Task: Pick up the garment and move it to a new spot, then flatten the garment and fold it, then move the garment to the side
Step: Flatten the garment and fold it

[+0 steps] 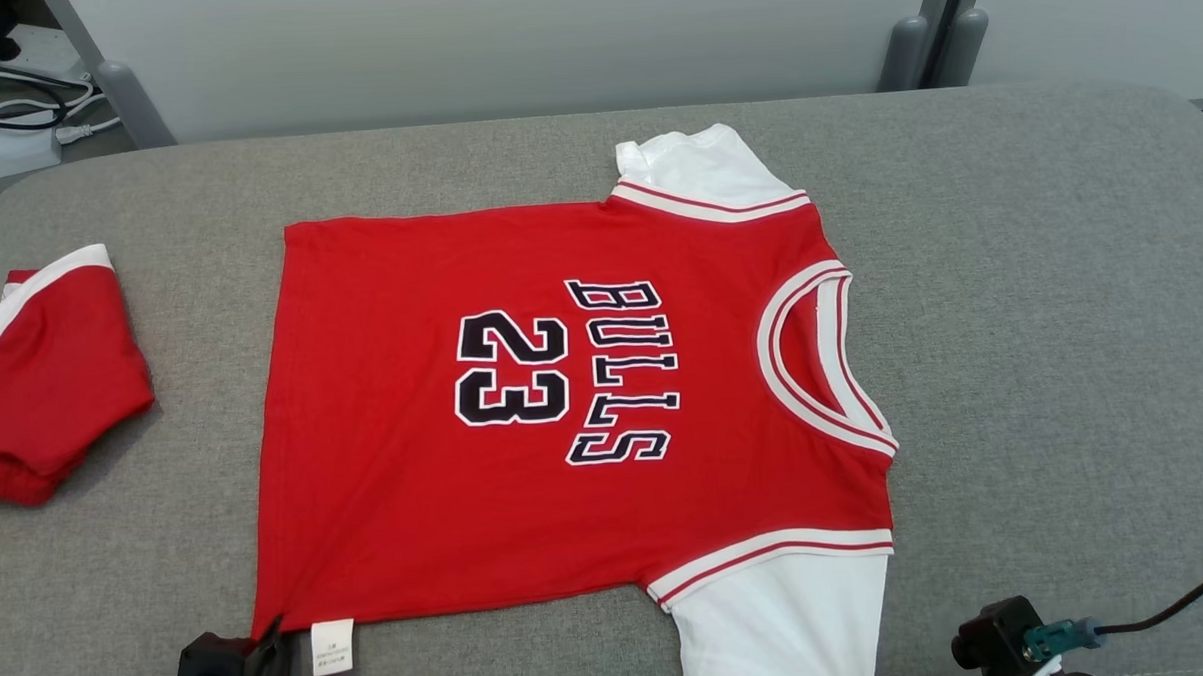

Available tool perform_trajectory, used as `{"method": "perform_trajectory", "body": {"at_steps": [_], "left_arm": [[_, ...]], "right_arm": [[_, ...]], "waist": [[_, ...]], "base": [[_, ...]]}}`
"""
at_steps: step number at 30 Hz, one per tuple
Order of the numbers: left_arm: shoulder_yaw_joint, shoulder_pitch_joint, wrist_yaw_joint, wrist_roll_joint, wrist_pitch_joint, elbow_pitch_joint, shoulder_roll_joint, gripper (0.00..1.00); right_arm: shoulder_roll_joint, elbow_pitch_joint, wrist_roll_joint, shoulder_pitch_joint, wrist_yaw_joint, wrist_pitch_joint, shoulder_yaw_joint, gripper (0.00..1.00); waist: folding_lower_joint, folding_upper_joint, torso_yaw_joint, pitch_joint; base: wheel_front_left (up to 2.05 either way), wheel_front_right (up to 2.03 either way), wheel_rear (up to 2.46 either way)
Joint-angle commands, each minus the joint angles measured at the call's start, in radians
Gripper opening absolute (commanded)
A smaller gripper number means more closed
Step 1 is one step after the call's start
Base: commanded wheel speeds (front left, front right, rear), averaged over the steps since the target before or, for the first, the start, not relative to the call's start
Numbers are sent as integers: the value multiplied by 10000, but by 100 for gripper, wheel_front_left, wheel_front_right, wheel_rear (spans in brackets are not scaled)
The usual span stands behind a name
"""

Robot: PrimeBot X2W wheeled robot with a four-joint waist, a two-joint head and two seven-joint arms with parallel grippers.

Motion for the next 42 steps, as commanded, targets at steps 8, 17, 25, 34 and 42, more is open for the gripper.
{"method": "perform_trajectory", "body": {"at_steps": [8, 17, 25, 34, 42], "left_arm": [[138, -303, -116, 219, 482, 131, 845, 0], [117, -121, -44, 178, 1134, -1131, 1233, 0], [-32, -429, -94, 205, 1802, -2834, 1561, 0], [-585, -986, -226, 303, 2352, -3437, 1576, 0], [-931, -1609, -237, 369, 2627, -2984, 1584, 0]], "right_arm": [[-798, -875, 559, -161, 14, 463, 468, 0], [-1362, -1618, 442, -644, 14, 231, 375, 0], [-1407, -1382, -708, -1719, 14, -703, -473, 0], [-654, -424, -1227, -2763, 14, -901, -866, 0], [-80, 909, -1763, -3580, 14, -1107, -897, 0]], "waist": [[0, 0, 31, -11], [0, 0, 62, 16], [0, 0, 49, 284], [0, 0, 54, 717], [0, 0, 186, 1099]], "base": [[0, 0, 0], [0, 0, 0], [0, 0, 0], [0, 0, 0], [0, 0, 0]]}}
